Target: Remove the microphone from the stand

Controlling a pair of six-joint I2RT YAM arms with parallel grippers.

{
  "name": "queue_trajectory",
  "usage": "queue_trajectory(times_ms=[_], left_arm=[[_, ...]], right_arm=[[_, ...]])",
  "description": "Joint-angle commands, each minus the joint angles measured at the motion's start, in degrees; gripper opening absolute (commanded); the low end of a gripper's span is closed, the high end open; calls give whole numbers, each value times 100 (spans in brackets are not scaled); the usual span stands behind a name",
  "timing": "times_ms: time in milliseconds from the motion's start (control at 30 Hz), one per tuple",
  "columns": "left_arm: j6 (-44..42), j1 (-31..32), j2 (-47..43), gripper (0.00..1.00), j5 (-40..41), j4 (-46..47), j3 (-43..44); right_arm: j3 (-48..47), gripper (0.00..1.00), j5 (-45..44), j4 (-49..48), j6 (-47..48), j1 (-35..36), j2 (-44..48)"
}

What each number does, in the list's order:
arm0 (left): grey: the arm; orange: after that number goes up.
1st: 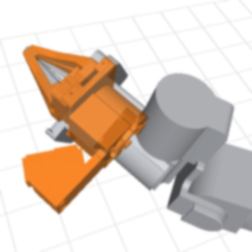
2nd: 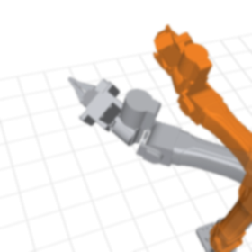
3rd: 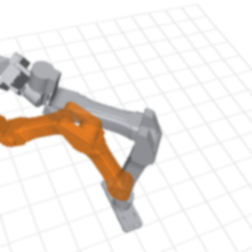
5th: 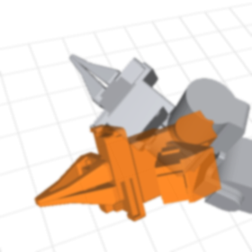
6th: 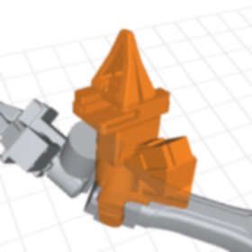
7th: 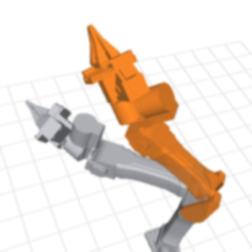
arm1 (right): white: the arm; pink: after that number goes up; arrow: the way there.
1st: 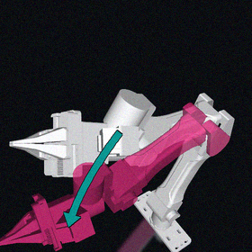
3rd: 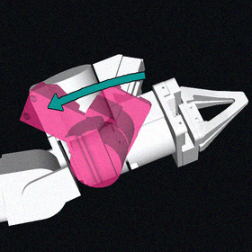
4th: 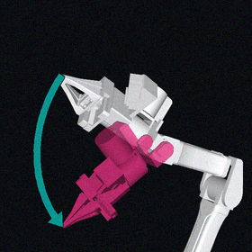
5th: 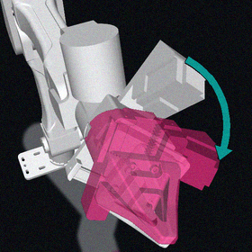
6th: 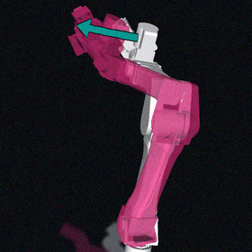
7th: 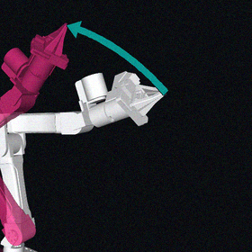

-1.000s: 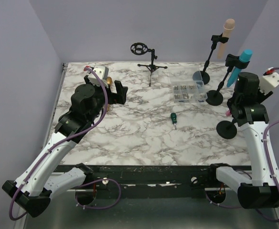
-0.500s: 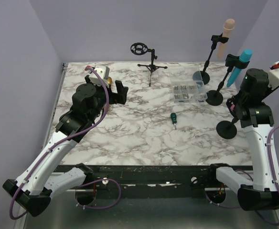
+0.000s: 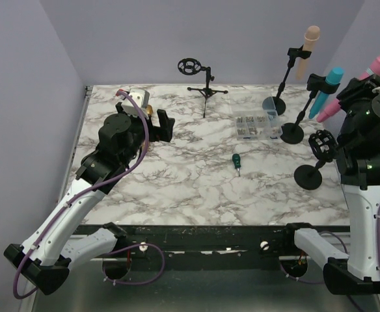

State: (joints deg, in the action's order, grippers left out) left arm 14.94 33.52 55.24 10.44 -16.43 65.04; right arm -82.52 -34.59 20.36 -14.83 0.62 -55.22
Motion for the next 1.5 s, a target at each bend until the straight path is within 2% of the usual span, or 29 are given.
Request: queue_trajectory(times_ms=[0, 100, 167, 267, 333, 433, 500, 567, 733, 833, 967, 1167, 1467], left_arm=[[-52, 36, -13, 99, 90, -67, 165], [-59, 41, -28, 99, 108, -67, 164], [-53, 37, -39, 99, 108, -56, 162], [-53, 41, -57, 99, 146, -54, 152], [-61, 36, -101, 98, 207, -33, 125], [-79, 39, -160, 99, 298, 4, 80], [-96, 34, -204, 99, 344, 45, 53], [-105, 38, -236, 99, 424, 60, 16], [-146, 37, -502, 98, 802, 229, -159], [-184, 28, -682, 99, 1022, 376, -306], [-227, 28, -678, 99, 1052, 397, -301], [-294, 37, -607, 99, 1089, 332, -237], [-335, 32, -612, 98, 1066, 307, -198]], right_arm=[[-342, 11, 1453, -381, 70, -32, -171], [-521, 11, 2310, -394, -96, -36, -341], [-649, 11, 3204, -347, -394, -35, -524], [-668, 9, 4854, -416, -1163, -36, -924], [-332, 7, 5447, -747, -1782, 12, -1057], [360, 6, 5137, -1321, -2093, 911, -1069], [526, 5, 4420, -1272, -1828, 1825, -1281], [643, 5, 4077, -1200, -1786, 2438, -1567], [1644, 5, 3626, -1916, -2664, 3290, -2140], [1629, 5, 3276, -1964, -2857, 3866, -2954], [980, 5, 3244, -1899, -3073, 4300, -4180], [-672, 5, 3424, -1531, -3343, 4388, -5963], [-2581, 8, 3128, -1383, -3345, 4378, -7778]])
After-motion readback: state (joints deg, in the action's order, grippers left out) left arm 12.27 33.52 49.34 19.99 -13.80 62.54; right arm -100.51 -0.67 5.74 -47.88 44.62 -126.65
